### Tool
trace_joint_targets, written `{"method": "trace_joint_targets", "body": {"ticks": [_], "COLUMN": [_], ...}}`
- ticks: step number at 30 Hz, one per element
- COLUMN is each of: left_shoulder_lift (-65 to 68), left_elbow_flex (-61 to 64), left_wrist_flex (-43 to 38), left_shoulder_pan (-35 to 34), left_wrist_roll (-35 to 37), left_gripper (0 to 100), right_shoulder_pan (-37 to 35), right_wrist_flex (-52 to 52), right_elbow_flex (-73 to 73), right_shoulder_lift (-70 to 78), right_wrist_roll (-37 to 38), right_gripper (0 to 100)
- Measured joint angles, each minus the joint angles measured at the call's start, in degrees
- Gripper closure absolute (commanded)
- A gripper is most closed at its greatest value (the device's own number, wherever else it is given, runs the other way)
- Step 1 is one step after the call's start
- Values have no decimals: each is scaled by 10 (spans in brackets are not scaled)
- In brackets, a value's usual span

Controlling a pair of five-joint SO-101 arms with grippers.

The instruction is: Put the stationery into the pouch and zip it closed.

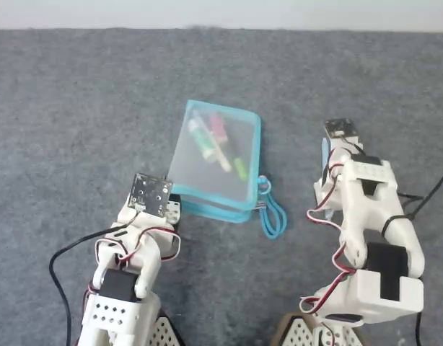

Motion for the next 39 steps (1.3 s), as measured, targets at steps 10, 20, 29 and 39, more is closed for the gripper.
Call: {"method": "trace_joint_targets", "body": {"ticks": [10, 20, 29, 39], "left_shoulder_lift": [0, 0, 0, 0], "left_elbow_flex": [0, 0, 0, 0], "left_wrist_flex": [0, 0, 0, 0], "left_shoulder_pan": [0, 0, 0, 0], "left_wrist_roll": [0, 0, 0, 0], "left_gripper": [988, 988, 988, 988], "right_shoulder_pan": [0, -1, -2, -2], "right_wrist_flex": [36, 64, 68, 67], "right_elbow_flex": [-3, -1, -1, 0], "right_shoulder_lift": [-17, -60, -60, -60], "right_wrist_roll": [-1, -1, 0, 0], "right_gripper": [991, 915, 857, 862]}}
